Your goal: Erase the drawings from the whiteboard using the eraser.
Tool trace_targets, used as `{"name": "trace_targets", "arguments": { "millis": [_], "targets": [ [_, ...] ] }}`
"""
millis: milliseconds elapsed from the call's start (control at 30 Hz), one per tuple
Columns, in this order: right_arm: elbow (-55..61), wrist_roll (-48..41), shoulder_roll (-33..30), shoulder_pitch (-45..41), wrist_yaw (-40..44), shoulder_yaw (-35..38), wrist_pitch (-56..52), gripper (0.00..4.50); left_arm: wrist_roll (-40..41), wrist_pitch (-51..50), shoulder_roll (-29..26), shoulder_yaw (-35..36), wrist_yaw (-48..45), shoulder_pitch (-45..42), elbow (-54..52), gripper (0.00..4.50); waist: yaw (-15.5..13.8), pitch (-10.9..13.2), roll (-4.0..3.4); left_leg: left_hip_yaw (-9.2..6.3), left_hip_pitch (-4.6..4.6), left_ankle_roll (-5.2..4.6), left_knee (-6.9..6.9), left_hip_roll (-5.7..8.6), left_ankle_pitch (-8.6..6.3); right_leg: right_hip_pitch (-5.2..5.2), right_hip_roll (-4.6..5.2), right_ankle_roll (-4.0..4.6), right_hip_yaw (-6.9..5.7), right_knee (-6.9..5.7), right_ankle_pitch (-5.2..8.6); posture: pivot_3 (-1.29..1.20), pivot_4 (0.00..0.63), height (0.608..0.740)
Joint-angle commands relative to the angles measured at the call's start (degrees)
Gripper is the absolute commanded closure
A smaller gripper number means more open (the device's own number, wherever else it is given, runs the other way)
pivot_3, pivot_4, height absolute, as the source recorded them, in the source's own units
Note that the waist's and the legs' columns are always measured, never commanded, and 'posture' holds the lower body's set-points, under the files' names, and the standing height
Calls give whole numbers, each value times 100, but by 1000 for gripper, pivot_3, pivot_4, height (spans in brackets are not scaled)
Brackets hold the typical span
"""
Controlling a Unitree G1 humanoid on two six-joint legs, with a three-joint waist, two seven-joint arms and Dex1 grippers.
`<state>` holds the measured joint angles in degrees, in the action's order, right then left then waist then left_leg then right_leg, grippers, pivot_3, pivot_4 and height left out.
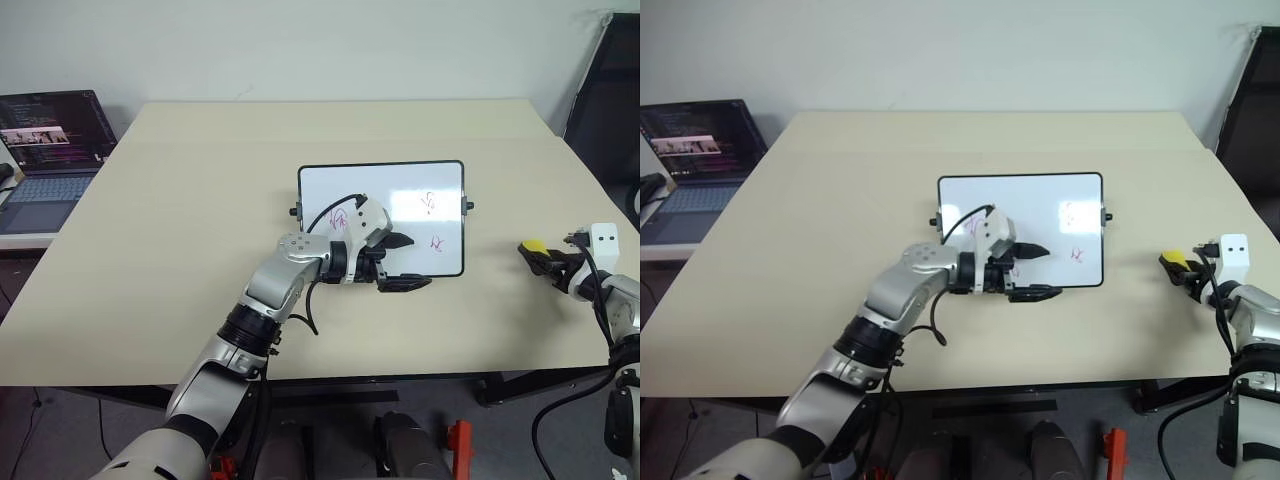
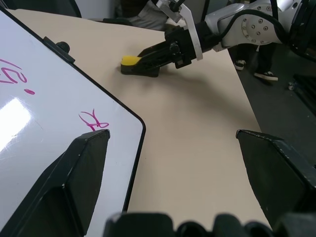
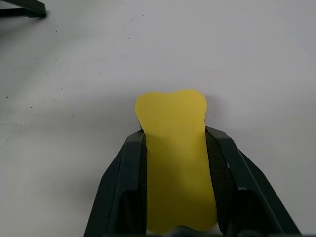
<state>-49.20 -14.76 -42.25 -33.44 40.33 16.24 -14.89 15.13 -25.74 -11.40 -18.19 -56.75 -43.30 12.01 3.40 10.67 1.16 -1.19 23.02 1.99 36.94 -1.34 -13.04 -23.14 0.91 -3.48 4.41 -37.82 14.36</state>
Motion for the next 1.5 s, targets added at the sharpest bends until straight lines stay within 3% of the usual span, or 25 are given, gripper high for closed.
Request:
{"name": "trace_targets", "arguments": {
  "millis": [33,300,400,533,667,867,1100,1500],
  "targets": [
    [531,-241,-77,-20,52,253,-36,3226,23,67,-47,150,26,-29,-239,0,-2,0,0,0,0,0,0,0,0,0,0,0,0,0,0,0,150,740],
    [4878,-1412,-404,593,-94,708,-1852,3227,303,-81,-1035,684,-319,3,-1039,0,33,7,-13,-8,1,0,-3,-8,0,-6,-8,-4,-4,-9,5,0,150,740],
    [5943,-1553,-459,441,-95,298,-2174,3227,439,-105,-1662,1002,-547,259,-1399,0,36,7,-13,-9,1,1,-3,-10,0,-5,-8,-4,-7,-8,6,0,150,740],
    [6397,-1383,-244,-38,-98,-471,-2207,3227,575,10,-2248,1433,-665,651,-1665,0,50,8,-11,-6,-1,1,-2,-15,-1,-6,-8,-1,-9,-7,9,0,150,740],
    [5968,-678,595,-941,-285,-1691,-1724,3227,692,342,-2756,2210,-616,1382,-1767,0,53,10,-8,-4,0,1,-1,-20,0,-9,-8,2,-11,-7,10,0,150,740],
    [4406,342,1739,-1710,-287,-2706,-377,3227,884,415,-3054,2872,-422,2232,-2012,0,-11,13,0,-14,6,1,-6,-26,-1,-14,-10,42,-27,-10,4,0,150,740],
    [2762,873,2367,-2148,-185,-2854,811,3227,1133,187,-3077,2914,-219,2456,-2528,0,-149,13,4,-23,45,5,0,-20,-3,-41,4,44,-44,-8,0,0,150,740],
    [168,1792,2932,-2303,-246,-3120,2324,3228,1156,98,-3118,2761,-100,2447,-2514,0,-11,12,6,-23,32,5,-3,-23,-3,-36,-3,48,-42,-18,1,0,150,740]
  ]
}}
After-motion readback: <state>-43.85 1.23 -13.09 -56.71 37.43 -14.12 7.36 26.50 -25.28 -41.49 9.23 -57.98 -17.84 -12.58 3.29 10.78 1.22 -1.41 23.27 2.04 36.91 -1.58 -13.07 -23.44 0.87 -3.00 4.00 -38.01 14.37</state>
